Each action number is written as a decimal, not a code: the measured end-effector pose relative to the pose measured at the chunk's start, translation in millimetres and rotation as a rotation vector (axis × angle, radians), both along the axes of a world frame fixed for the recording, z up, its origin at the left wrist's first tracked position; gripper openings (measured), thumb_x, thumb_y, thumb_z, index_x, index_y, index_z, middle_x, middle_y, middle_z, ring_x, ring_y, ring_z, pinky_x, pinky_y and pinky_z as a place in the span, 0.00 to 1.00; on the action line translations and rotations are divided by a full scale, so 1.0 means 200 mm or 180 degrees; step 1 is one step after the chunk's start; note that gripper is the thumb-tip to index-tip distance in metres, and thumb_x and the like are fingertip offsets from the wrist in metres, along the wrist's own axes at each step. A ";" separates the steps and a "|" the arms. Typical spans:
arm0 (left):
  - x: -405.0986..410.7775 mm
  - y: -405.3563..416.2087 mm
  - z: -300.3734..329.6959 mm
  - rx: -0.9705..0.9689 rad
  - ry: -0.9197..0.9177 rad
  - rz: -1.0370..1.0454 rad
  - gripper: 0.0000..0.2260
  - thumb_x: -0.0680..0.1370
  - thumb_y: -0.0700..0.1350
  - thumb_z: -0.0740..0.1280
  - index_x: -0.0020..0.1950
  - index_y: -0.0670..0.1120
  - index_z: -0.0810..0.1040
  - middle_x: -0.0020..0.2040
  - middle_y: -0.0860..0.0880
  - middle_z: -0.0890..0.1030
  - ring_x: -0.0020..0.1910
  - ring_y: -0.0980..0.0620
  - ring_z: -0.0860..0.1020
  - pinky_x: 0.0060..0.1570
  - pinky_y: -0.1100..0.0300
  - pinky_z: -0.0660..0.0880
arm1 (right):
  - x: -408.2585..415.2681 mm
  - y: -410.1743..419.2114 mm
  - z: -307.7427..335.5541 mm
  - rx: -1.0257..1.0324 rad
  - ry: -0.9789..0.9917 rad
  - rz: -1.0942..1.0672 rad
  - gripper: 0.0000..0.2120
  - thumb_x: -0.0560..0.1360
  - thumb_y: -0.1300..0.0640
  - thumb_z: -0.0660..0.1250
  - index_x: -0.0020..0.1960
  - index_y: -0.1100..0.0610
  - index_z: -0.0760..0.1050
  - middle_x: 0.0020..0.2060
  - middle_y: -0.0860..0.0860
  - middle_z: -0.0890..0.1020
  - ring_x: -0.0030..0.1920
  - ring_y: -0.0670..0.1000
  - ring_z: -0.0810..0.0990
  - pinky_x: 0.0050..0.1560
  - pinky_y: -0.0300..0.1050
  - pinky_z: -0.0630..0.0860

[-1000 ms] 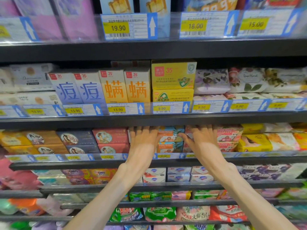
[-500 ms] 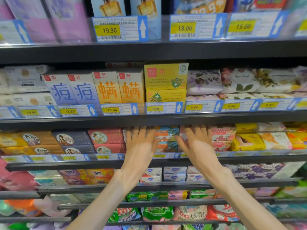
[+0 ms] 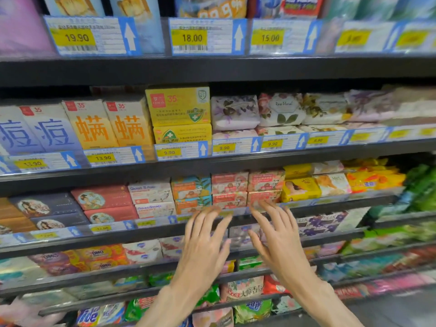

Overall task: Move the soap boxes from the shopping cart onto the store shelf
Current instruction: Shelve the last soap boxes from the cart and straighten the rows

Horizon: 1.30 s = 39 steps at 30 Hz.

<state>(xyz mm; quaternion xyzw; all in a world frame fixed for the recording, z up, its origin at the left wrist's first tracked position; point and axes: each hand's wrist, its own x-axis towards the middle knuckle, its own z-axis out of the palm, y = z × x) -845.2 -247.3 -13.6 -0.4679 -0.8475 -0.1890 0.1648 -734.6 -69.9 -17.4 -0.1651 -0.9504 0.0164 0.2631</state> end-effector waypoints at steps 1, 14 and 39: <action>0.01 0.02 -0.01 -0.0046 -0.0053 -0.0029 0.21 0.82 0.53 0.61 0.74 0.51 0.66 0.69 0.48 0.69 0.70 0.46 0.65 0.73 0.46 0.59 | 0.03 0.01 -0.01 0.0009 -0.0037 -0.0115 0.22 0.81 0.43 0.55 0.68 0.52 0.72 0.66 0.55 0.74 0.68 0.58 0.72 0.73 0.61 0.62; 0.10 0.15 0.07 0.0021 -0.0025 0.0125 0.22 0.80 0.50 0.64 0.73 0.49 0.66 0.67 0.44 0.70 0.68 0.43 0.67 0.69 0.46 0.66 | 0.04 0.05 0.08 0.0373 -0.0068 -0.0527 0.21 0.81 0.46 0.54 0.68 0.56 0.72 0.66 0.58 0.73 0.68 0.59 0.71 0.72 0.61 0.61; 0.09 0.49 0.10 -0.0210 0.0040 0.1106 0.30 0.78 0.53 0.65 0.78 0.48 0.61 0.71 0.40 0.64 0.71 0.39 0.62 0.70 0.43 0.64 | -0.11 0.33 0.06 0.0595 -0.0081 0.0127 0.25 0.79 0.51 0.60 0.74 0.56 0.65 0.72 0.60 0.67 0.73 0.62 0.63 0.73 0.66 0.56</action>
